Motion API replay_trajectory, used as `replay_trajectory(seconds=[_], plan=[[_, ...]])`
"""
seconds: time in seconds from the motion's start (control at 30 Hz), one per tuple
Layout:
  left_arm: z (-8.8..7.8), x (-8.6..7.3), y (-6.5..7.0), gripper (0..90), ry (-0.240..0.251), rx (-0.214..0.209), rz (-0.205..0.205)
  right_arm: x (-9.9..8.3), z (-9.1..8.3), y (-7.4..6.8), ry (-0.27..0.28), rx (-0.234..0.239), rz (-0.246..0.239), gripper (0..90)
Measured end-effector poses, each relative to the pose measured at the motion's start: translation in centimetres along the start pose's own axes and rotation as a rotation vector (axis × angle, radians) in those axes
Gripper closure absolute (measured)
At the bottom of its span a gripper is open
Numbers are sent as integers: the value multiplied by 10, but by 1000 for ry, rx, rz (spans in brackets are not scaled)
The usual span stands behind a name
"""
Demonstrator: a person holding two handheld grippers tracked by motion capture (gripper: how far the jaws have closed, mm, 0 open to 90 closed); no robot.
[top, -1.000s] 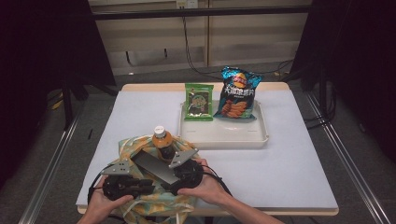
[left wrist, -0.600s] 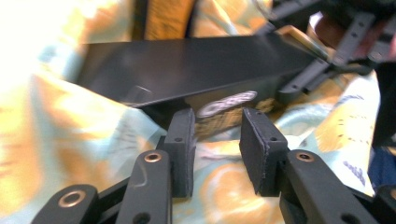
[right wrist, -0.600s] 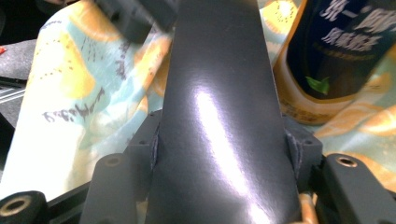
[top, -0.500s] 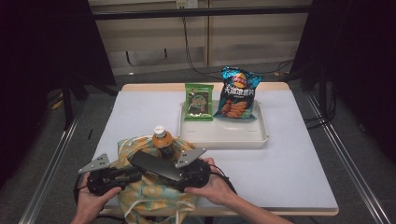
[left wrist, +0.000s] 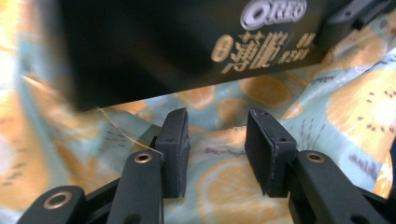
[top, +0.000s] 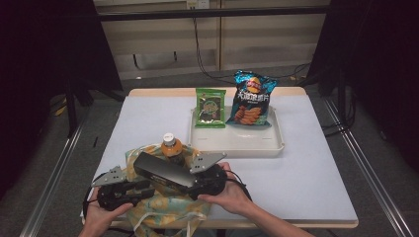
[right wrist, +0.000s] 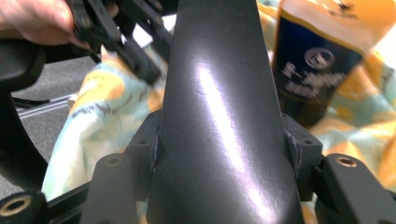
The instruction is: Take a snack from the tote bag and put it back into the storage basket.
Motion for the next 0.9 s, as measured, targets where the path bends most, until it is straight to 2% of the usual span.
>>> replay_trajectory(seconds=[0.17,0.3,0.4,0.6,0.8,0.9], plan=[[4,-3,1,595,-40,5,15,19,0,-2,58,18,-3,431],[6,-3,0,595,-37,-3,11,36,-8,-2,92,35,-15,431],[5,-3,0,595,-33,2,15,43,-14,-2,87,41,-25,432],[1,0,-1,493,17,9,15,37,-23,6,82,49,-27,432],[-4,3,-3,424,69,38,9,27,-32,8,76,69,-34,432],[-7,6,-4,344,97,63,2,23,-36,10,75,70,-34,432]])
Point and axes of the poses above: each handheld gripper's, and its own axes: z roughly forward along the jaws, x roughly out of its top, y roughly to its right, the point moved 7 cm from there along z, roughly forward along the jaws, and after that the axes turned 15 degrees about -y, right-handed, at the moved point
